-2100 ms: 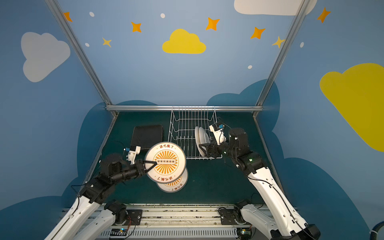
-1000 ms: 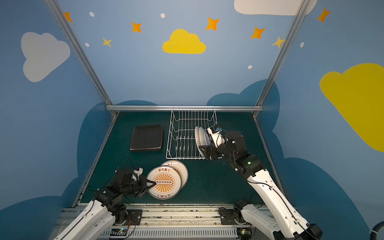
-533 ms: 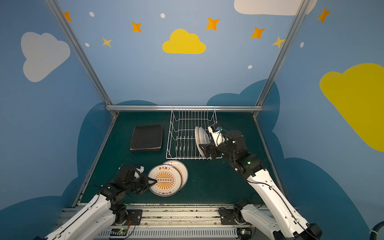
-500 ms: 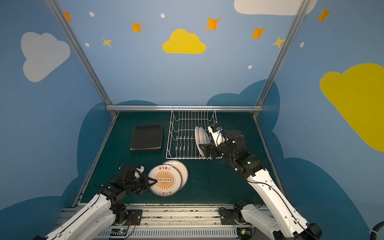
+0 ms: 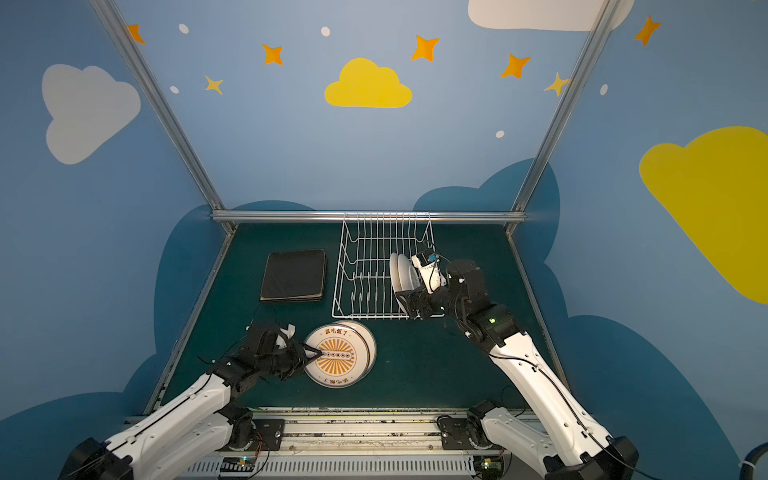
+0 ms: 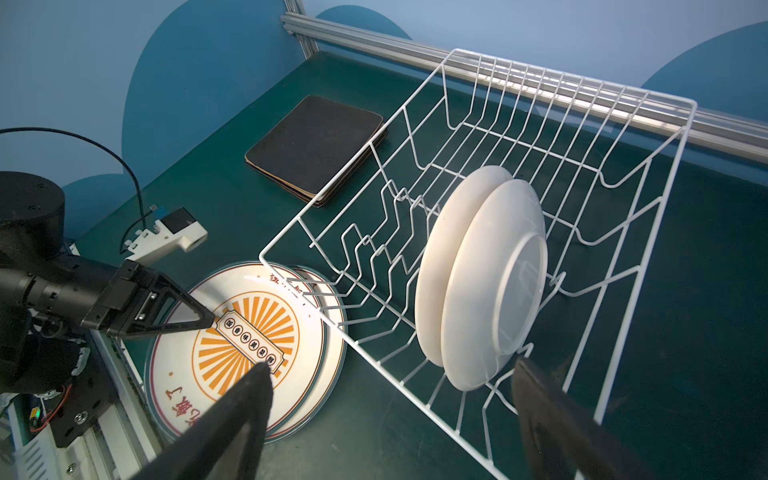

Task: Unload the plates from the dish rack
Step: 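Lower the printed plate onto the first plate on the table with the left gripper, then open the left gripper and raise it off the stacked plates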

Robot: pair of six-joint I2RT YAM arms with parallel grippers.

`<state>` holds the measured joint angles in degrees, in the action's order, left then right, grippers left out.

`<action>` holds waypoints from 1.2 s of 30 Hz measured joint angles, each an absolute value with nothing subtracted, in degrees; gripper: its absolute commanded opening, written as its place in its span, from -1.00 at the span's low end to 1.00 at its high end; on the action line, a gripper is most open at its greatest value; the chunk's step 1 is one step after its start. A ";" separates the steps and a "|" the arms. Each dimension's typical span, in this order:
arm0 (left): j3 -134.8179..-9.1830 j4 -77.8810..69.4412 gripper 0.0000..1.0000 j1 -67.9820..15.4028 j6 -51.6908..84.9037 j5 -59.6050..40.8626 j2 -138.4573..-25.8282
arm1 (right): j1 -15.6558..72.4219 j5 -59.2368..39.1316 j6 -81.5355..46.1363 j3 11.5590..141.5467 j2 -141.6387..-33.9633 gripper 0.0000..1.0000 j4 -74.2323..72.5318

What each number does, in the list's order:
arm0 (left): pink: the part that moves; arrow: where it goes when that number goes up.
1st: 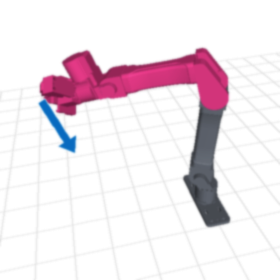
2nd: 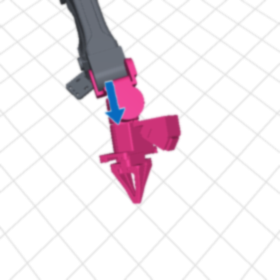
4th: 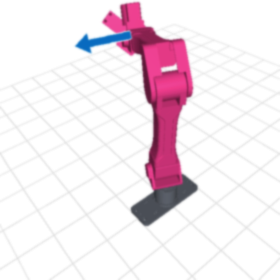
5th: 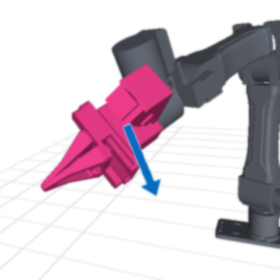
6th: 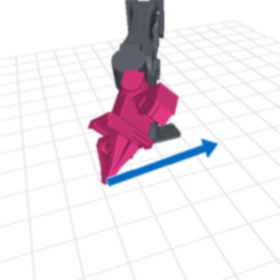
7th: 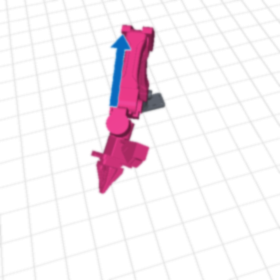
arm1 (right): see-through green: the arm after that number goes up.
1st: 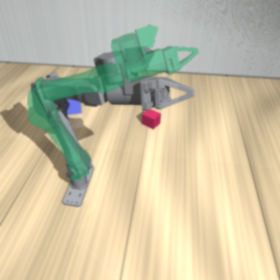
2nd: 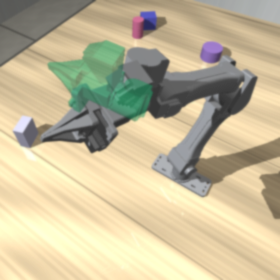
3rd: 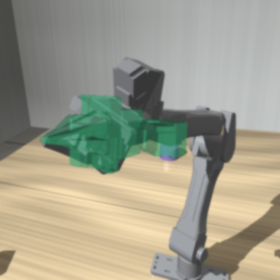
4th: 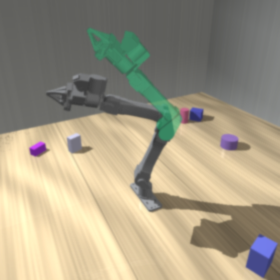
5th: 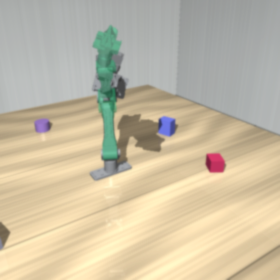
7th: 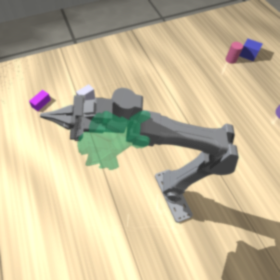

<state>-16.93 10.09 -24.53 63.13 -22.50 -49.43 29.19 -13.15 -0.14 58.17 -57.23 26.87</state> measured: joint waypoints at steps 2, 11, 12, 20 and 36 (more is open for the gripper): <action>-17.26 9.89 0.25 -24.56 62.94 -22.41 -50.09 | 29.21 -13.17 -0.14 58.17 -57.25 0.79 27.03; -20.53 12.12 0.88 -24.56 61.78 -21.26 -51.18 | 29.21 -13.17 -0.08 58.17 -57.28 0.79 27.31; -21.06 12.62 0.91 -24.56 61.71 -21.02 -51.35 | 29.21 -13.23 -0.08 58.17 -57.28 0.79 27.31; -24.67 15.79 0.99 -24.67 60.58 -19.44 -54.11 | 29.21 -13.50 -0.03 58.17 -57.43 0.79 27.31; -33.36 25.19 0.99 -25.21 57.17 -14.68 -59.05 | 29.21 -13.52 0.01 58.17 -57.74 0.79 27.51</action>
